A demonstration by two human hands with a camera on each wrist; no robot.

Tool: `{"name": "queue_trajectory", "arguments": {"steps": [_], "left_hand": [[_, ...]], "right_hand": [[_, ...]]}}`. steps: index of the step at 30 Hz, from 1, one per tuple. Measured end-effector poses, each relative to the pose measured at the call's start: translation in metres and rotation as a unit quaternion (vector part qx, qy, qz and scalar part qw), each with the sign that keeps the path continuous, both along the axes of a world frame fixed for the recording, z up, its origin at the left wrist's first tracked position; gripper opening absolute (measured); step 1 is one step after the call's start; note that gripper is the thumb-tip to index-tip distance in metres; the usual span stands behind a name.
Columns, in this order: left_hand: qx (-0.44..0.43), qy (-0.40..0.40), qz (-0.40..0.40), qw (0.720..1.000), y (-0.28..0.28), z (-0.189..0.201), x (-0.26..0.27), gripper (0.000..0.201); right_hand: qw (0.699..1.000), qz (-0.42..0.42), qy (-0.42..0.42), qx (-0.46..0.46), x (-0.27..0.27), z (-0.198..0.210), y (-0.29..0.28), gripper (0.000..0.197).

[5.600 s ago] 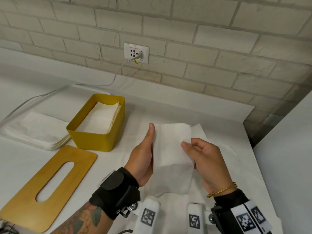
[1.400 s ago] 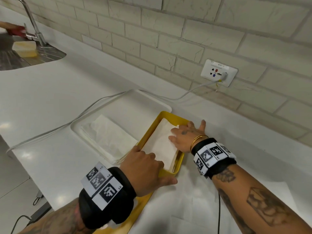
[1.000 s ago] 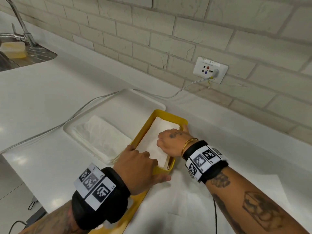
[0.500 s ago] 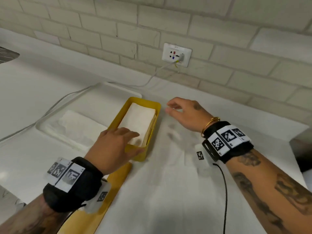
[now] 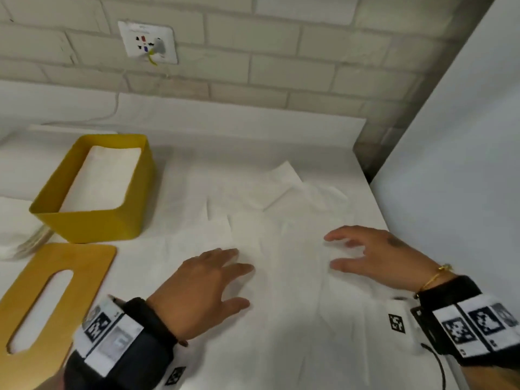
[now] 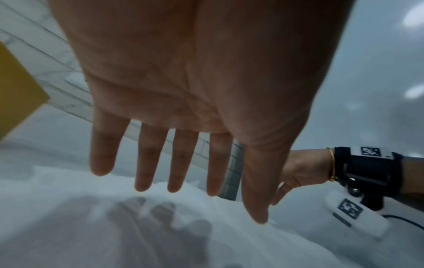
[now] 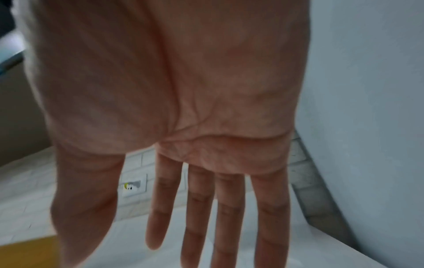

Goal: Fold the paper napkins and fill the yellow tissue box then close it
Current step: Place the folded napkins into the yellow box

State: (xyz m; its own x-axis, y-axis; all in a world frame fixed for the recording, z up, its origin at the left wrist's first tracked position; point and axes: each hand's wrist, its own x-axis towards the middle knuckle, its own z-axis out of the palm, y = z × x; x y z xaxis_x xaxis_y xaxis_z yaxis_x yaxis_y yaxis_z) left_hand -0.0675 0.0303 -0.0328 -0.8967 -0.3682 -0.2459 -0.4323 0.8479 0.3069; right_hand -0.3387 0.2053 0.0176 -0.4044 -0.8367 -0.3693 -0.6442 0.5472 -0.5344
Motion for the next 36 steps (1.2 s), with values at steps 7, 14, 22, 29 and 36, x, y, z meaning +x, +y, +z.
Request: {"name": "queue_trajectory", "arguments": {"steps": [7,14,22,29,36], "left_hand": [[-0.001,-0.073,0.003,0.997,-0.008,-0.004,-0.012,0.068],[0.015,-0.056,0.064,0.996,-0.038,-0.006,-0.032,0.068],[0.029,-0.050,0.089,0.994,-0.044,-0.007,-0.026,0.068],[0.015,-0.047,0.091,0.995,-0.044,-0.009,-0.033,0.066],[0.007,-0.051,0.092,0.994,-0.040,-0.004,-0.036,0.067]], "right_hand": [[0.994,0.070,0.035,0.082,0.021,-0.041,0.000,0.067],[0.992,0.089,0.043,0.081,-0.003,-0.032,-0.050,0.063],[0.988,-0.129,0.054,-0.056,-0.058,-0.010,-0.005,0.031],[0.967,-0.224,0.064,0.107,-0.061,-0.035,0.032,0.072],[0.976,-0.185,0.055,0.102,-0.059,-0.045,0.022,0.036]]}}
